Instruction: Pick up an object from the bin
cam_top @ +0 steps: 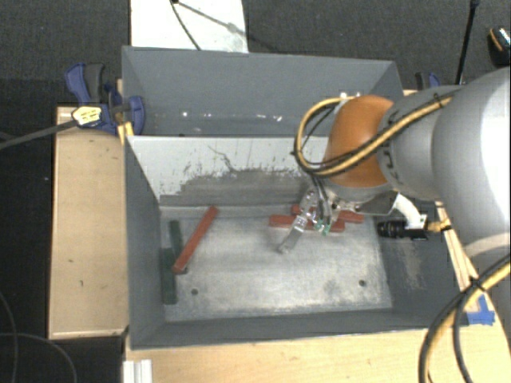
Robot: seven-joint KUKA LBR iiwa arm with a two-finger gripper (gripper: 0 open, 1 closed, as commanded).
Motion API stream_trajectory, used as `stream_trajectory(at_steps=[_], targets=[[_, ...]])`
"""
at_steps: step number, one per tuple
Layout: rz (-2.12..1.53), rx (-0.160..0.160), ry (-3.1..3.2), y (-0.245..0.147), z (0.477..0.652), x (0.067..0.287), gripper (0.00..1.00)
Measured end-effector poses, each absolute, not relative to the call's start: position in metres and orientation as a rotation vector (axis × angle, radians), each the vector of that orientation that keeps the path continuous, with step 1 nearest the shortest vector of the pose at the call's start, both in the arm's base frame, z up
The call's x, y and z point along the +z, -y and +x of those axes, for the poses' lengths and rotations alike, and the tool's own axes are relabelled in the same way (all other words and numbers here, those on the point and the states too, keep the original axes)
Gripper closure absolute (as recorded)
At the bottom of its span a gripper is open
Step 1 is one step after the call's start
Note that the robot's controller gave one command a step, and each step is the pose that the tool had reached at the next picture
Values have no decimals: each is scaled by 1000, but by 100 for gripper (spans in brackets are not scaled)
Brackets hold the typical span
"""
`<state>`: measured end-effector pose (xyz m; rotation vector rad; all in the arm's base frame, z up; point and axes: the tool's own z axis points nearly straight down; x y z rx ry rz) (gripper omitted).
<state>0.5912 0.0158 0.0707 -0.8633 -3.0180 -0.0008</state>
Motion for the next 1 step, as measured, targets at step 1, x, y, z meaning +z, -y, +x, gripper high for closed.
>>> stream_trajectory(at_steps=[1], targets=[[-864, -2, 3024, -15, 593, 73, 100]])
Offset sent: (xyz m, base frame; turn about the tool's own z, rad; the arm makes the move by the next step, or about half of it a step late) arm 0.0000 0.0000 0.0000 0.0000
